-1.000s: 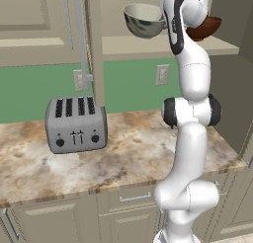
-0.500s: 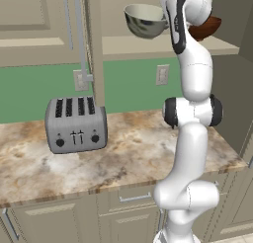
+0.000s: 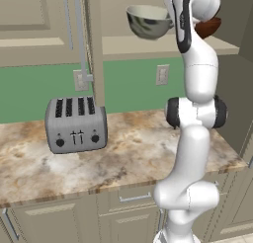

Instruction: Move the bowls from the cabinet to the plates on the dining table.

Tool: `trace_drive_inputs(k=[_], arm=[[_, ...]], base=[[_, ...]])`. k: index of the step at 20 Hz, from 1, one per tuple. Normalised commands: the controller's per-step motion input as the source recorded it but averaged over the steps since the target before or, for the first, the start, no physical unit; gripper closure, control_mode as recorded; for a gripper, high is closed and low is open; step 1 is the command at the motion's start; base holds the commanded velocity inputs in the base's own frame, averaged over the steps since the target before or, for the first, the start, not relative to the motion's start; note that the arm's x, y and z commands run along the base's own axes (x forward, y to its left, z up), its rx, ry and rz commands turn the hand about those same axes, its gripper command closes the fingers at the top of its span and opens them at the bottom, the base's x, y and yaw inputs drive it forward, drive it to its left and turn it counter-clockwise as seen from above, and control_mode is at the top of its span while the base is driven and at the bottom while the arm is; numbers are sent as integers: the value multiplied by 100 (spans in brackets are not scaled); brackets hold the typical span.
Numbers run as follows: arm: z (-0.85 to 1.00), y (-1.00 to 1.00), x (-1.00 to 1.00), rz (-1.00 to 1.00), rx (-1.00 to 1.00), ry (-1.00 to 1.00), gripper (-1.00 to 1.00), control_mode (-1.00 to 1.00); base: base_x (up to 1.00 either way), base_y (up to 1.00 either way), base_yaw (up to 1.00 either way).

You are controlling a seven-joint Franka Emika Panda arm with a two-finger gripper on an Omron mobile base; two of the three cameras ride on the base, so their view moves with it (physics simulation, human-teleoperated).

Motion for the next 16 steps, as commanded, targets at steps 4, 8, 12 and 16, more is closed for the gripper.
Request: trace_drive_inputs(k=[4,8,12,16], arm=[[-7,0,-34,0,0,0,100,-100],[0,0,-48,0,0,0,100,-100],[0,0,-61,0,0,0,100,-100],[-1,0,-65,0,0,0,100,-100]], base=[[0,0,0],[0,0,0],[0,0,0],[0,0,0]])
